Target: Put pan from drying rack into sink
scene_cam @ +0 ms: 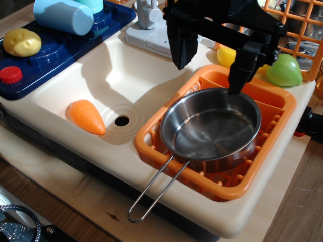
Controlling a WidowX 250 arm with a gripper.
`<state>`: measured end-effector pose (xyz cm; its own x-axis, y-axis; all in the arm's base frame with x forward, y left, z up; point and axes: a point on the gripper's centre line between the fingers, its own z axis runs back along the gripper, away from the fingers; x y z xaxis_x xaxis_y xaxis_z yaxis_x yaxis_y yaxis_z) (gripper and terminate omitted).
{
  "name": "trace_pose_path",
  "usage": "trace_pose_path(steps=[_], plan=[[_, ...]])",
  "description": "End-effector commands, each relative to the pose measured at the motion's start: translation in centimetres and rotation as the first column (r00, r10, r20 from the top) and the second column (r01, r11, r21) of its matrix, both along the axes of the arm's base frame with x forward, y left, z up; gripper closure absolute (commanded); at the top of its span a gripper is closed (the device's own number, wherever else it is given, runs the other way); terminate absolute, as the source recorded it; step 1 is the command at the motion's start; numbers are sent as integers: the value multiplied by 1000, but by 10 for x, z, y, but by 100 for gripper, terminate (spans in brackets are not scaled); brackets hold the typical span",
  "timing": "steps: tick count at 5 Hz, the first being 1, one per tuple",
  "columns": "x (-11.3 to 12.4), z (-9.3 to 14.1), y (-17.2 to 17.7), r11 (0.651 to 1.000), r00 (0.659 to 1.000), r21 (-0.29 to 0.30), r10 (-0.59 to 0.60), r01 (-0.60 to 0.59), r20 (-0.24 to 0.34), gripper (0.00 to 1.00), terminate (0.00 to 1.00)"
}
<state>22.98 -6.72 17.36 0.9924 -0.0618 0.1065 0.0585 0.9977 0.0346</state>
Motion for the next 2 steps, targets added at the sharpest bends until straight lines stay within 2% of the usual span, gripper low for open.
trace_pose_path(steps=[1,2], plan=[[0,0,0,1000,1000,0,0,0,0,0,0],[2,-9,-10,1000,1000,-16,17,-16,22,0,0]])
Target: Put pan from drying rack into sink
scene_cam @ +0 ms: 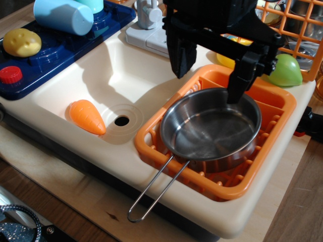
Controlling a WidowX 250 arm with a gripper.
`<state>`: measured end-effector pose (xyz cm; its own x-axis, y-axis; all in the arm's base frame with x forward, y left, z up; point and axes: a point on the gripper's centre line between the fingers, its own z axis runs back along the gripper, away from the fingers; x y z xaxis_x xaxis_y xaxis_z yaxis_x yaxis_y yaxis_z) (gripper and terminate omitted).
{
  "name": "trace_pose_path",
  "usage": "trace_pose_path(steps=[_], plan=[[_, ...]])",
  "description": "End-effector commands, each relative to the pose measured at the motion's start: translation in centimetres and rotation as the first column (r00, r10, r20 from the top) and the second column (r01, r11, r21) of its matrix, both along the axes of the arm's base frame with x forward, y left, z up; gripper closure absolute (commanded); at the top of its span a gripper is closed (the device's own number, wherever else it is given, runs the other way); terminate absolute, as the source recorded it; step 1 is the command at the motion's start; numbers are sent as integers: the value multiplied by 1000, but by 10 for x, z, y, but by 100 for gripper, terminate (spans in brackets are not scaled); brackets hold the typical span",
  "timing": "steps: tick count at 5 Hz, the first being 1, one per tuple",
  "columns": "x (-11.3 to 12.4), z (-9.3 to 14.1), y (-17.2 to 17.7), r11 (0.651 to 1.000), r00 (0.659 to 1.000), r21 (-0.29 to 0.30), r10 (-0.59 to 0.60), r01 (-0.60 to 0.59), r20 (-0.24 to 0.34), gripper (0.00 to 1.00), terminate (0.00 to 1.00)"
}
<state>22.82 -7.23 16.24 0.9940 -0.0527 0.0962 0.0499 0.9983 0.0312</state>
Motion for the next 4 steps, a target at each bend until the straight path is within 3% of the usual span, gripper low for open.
trace_pose_path(steps=[1,2,4], plan=[[7,5,-10,999,999,-35,27,-26,34,0,0],[16,4,-15,994,997,-90,69,-66,24,0,0],[20,8,-30,993,996,-81,84,-81,35,0,0]])
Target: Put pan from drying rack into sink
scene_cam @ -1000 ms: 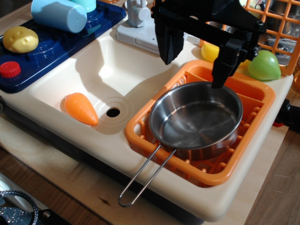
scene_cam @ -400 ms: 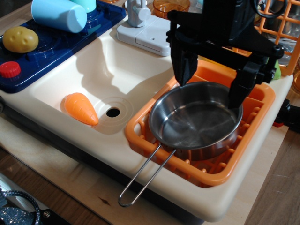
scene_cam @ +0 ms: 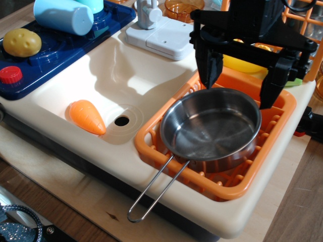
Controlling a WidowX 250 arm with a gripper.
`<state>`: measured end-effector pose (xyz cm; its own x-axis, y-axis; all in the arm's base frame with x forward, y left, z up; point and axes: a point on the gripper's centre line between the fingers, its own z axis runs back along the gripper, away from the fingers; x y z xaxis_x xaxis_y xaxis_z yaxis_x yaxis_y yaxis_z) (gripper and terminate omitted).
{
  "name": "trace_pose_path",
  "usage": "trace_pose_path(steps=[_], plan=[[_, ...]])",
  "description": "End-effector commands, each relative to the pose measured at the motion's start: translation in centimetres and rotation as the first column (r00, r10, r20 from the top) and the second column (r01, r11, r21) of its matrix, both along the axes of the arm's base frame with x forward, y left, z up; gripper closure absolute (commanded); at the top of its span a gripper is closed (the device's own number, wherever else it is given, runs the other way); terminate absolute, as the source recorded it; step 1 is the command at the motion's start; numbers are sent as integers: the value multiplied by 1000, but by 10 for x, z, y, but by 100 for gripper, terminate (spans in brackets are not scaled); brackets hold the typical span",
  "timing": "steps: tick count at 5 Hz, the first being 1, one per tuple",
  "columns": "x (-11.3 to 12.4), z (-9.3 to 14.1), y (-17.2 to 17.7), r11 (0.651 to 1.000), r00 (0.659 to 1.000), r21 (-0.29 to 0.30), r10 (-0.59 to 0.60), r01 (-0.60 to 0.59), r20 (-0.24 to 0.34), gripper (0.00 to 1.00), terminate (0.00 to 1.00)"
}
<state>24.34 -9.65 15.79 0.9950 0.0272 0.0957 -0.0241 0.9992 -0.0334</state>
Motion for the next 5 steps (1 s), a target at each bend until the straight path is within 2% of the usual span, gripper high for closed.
trace_pose_path(steps=[1,2,4,5], plan=[[5,9,-18,998,997,-33,49,-47,55,0,0],[5,4,-26,997,995,-39,67,-65,71,0,0],[1,-12,-25,989,989,-96,118,-110,84,0,0],[-1,-16,-25,989,989,-90,123,-116,81,0,0]])
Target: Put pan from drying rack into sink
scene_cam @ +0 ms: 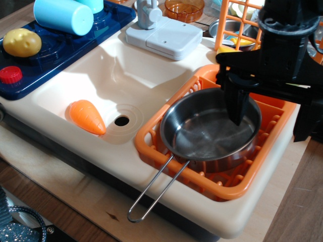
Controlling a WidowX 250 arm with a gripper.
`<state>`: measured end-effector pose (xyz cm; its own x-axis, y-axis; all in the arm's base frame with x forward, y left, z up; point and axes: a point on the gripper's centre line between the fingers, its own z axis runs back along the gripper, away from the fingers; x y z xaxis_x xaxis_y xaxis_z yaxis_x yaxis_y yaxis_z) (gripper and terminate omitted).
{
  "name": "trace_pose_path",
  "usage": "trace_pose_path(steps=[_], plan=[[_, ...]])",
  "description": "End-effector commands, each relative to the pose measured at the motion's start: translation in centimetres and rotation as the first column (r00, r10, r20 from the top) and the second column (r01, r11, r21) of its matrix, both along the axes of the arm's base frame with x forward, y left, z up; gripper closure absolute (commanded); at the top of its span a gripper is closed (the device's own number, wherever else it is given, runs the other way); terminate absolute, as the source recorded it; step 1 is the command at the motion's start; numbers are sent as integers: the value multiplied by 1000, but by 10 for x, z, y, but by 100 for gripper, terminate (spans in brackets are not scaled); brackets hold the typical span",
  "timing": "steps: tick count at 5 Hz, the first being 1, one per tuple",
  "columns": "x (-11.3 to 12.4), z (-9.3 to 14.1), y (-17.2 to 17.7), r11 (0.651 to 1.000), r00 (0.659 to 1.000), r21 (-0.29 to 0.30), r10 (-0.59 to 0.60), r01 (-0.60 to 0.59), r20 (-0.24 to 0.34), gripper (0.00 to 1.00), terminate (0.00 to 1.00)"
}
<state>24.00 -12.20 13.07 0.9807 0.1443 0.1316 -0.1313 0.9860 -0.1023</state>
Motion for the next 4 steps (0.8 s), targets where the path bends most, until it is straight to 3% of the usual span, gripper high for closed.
trace_pose_path(steps=[1,2,4], plan=[[1,6,1,999,998,-23,25,-24,51,0,0],[0,4,-2,999,998,-16,44,-43,52,100,0],[2,4,-1,999,997,-10,47,-46,55,100,0]])
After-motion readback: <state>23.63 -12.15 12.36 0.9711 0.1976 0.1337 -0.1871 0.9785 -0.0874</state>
